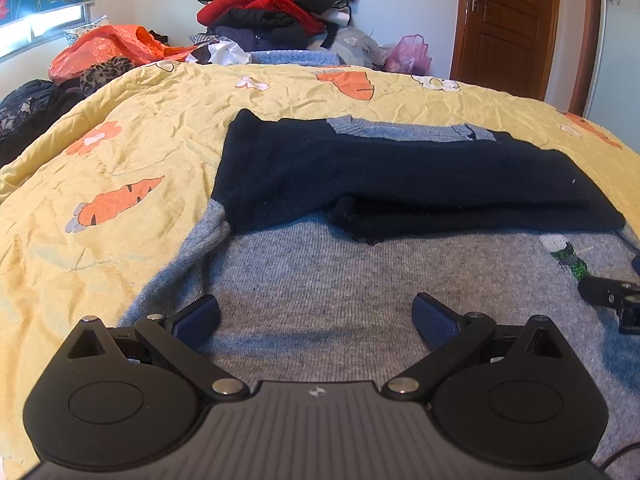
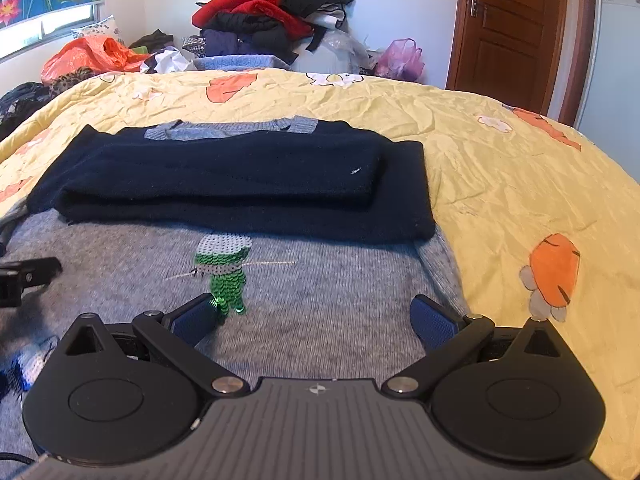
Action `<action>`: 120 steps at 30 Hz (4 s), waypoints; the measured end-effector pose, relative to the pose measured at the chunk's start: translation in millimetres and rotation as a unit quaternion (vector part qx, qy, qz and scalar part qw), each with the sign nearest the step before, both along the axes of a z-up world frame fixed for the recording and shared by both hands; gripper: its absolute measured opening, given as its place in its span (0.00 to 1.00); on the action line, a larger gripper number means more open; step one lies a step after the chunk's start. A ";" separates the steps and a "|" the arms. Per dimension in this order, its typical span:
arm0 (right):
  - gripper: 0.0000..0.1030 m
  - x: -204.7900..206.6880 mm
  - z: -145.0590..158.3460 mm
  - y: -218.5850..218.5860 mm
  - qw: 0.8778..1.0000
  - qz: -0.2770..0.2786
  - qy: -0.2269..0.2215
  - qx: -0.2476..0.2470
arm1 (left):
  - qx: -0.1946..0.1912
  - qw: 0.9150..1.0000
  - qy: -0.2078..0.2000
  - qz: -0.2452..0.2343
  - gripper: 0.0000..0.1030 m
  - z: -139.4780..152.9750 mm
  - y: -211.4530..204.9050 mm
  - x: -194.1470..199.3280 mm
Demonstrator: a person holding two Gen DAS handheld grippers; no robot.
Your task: Fold small clothes
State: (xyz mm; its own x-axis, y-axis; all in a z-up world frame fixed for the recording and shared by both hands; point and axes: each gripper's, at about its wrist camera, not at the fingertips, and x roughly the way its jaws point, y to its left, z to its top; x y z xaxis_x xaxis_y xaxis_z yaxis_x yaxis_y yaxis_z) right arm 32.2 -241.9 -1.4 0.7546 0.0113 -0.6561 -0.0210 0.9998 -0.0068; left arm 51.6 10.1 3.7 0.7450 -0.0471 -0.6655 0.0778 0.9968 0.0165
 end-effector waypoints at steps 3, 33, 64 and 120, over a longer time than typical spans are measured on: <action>1.00 -0.2 -0.1 0.0 1.000 0.000 0.000 0.000 | 0.003 1.000 0.006 -0.004 1.00 1.6 0.2 -12.0; 1.00 -67.2 1.5 -4.2 1.000 0.003 0.001 0.001 | 0.000 1.000 -0.008 -0.012 1.00 -0.3 3.3 -54.5; 1.00 -63.0 0.5 -3.1 1.000 0.001 0.000 -0.001 | 0.000 1.000 -0.009 -0.012 1.00 -0.5 3.8 -55.2; 1.00 -108.5 8.2 -7.9 0.999 0.039 0.017 -0.010 | 0.025 1.000 -0.002 -0.006 1.00 6.4 4.3 -96.7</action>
State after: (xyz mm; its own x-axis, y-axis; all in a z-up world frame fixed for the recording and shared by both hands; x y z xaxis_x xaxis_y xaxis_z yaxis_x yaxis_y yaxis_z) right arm -76.3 -249.9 6.8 0.7294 0.0557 -0.6818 -0.0990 0.9948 -0.0246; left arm -45.1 14.4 10.1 0.7478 -0.0238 -0.6635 0.0905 0.9937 0.0663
